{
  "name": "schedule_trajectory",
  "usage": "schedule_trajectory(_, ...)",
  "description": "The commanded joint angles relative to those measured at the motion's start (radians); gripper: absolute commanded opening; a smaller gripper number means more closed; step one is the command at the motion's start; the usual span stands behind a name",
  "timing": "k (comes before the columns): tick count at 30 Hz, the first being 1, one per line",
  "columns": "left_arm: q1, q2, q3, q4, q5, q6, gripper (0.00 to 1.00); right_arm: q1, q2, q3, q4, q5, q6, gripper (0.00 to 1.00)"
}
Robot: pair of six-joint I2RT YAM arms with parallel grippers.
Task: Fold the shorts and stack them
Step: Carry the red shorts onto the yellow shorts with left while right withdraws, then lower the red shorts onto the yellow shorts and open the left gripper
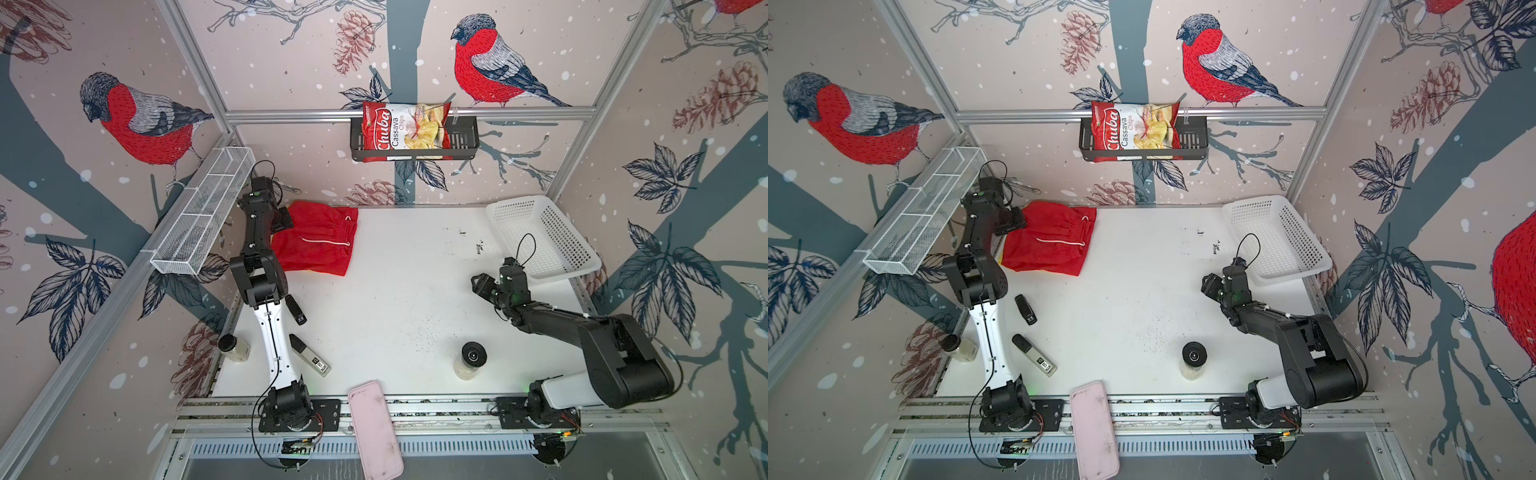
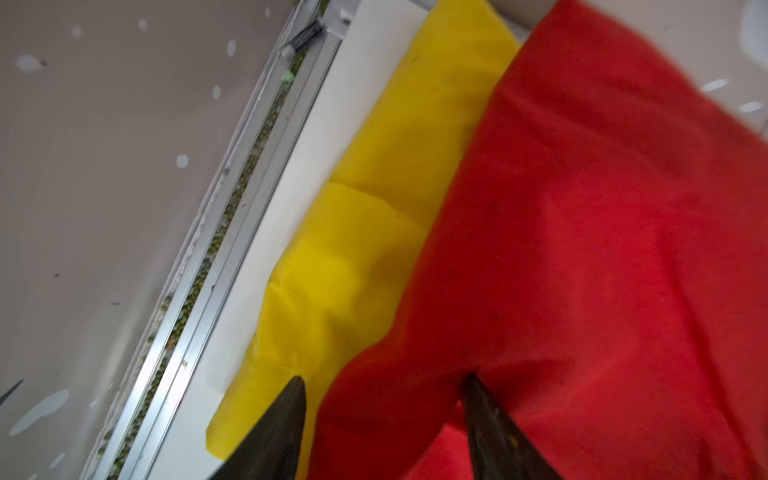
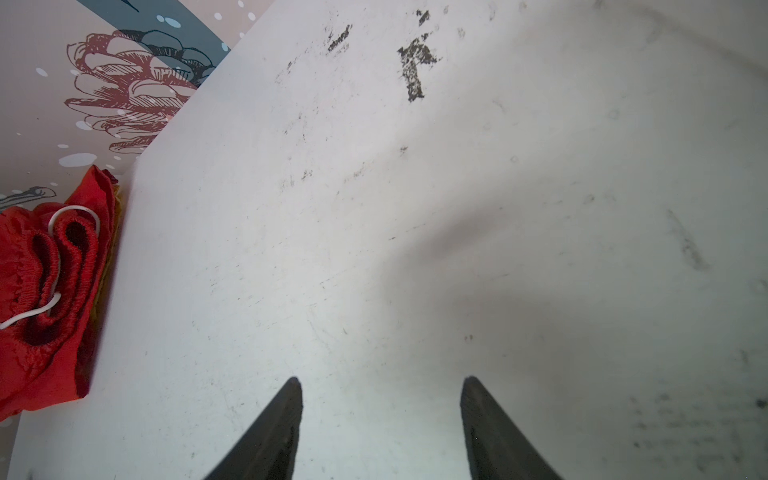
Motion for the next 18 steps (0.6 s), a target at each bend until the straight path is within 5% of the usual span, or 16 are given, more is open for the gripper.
schedule_trajectory(1, -0.005, -0.083, -0.079, 0.046, -0.060, -0.039, 0.61, 0.001, 0.000, 0.003, 0.013, -0.004, 0.016, 0.62)
schedule_trajectory(10, -0.108, -0.322, -0.373, 0.224, -0.146, -0.069, 0.52, 0.004, -0.052, 0.020, -0.021, 0.011, 0.014, 0.62)
schedule_trajectory(15, -0.109, -0.190, -0.328, 0.213, -0.235, -0.154, 0.16, 0.006, -0.111, 0.009, -0.036, 0.025, 0.013, 0.62)
schedule_trajectory(18, -0.103, -0.084, -0.246, 0.156, -0.252, -0.171, 0.13, 0.007, -0.135, -0.005, -0.037, 0.027, 0.011, 0.62)
